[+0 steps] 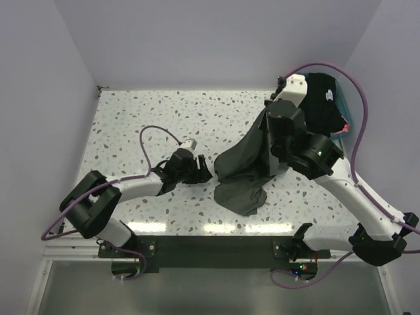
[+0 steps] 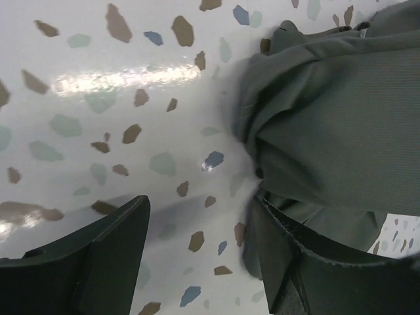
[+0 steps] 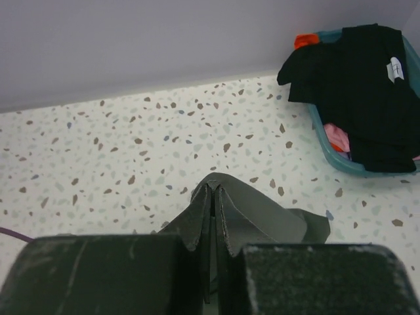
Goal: Fold and stack the t-shirts
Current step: Flatten the tshirt out
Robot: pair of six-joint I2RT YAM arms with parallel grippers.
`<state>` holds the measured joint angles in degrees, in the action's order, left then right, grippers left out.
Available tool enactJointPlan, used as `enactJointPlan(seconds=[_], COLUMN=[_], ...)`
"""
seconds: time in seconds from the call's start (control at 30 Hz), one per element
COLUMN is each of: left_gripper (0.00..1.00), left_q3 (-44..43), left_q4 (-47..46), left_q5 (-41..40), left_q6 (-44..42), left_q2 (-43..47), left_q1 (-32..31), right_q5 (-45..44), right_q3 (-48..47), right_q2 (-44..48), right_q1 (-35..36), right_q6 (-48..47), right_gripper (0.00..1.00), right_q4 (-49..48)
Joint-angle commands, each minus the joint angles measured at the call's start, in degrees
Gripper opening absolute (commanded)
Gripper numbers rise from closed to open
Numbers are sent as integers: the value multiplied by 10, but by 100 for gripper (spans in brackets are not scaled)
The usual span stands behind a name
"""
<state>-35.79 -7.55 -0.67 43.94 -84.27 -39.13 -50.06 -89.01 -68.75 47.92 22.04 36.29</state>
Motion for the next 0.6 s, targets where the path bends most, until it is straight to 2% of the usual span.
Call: enactJointPlan(seconds=[0.0, 0.17, 0.33, 0.47, 0.57], left_gripper=[69, 69, 70, 69, 59], left_q3=[-47, -57, -85, -114, -137], left_q4=[-72, -134, -138, -128, -107], left_q5=[-5, 19, 8, -30, -70], left_q6=[1, -16, -28, -30, -27], left_q2=[-48, -87, -128, -160, -171], left_q1=[-32, -57, -68, -68, -68], right_q5=[-12, -14, -11, -6, -3], right_q3=[0, -25, -48, -66, -87], right_q2=[-13, -15, -24, -31, -38], right_q1=[-5, -9, -11, -13, -13], right_q6=[-18, -30, -40, -46, -53], right_gripper=[0, 0, 0, 0, 0], right_q4=[29, 31, 34, 36, 38])
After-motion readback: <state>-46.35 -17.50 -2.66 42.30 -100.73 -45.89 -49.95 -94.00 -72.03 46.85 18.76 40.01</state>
